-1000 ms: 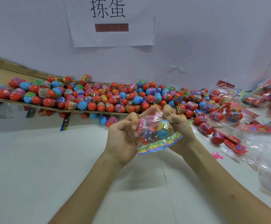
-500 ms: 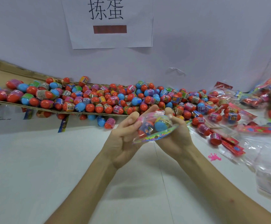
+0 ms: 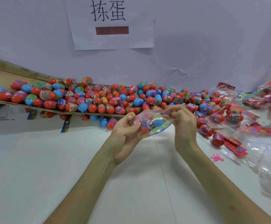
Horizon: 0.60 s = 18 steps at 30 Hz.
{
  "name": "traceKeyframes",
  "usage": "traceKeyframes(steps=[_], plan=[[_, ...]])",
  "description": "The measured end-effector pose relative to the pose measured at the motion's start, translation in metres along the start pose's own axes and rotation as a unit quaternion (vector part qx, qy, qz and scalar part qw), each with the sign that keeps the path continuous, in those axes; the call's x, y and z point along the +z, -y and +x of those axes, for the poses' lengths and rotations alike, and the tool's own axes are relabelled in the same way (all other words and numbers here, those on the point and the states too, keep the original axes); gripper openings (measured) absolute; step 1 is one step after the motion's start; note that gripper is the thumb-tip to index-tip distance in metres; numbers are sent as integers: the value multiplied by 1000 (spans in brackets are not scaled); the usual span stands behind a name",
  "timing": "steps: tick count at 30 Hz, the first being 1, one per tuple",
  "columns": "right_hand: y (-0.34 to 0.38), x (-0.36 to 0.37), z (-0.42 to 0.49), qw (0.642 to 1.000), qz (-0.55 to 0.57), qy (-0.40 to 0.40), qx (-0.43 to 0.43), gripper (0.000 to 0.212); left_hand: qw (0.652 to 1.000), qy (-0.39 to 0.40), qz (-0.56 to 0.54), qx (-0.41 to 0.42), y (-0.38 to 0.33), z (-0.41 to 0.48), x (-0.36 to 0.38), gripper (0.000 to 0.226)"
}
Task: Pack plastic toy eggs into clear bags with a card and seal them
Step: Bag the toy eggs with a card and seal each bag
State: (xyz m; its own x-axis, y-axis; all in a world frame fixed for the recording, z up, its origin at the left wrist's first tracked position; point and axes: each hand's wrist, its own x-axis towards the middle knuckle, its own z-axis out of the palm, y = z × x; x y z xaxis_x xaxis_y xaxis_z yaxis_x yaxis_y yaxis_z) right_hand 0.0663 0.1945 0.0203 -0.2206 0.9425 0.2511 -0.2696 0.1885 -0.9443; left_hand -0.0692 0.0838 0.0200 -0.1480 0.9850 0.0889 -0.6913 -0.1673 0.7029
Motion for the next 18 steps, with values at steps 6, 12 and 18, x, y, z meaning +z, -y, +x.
traceKeyframes(steps=[6,12,18], plan=[[3,1,-15,896,-226,261,-279,43,998,-34,49,36,-3,2,-3,19],[-7,4,-15,874,-253,313,-272,56,997,-57,-10,52,-11,4,-9,19],[-6,2,-11,972,-64,181,-138,22,997,-62,5,47,-11,4,-6,24]])
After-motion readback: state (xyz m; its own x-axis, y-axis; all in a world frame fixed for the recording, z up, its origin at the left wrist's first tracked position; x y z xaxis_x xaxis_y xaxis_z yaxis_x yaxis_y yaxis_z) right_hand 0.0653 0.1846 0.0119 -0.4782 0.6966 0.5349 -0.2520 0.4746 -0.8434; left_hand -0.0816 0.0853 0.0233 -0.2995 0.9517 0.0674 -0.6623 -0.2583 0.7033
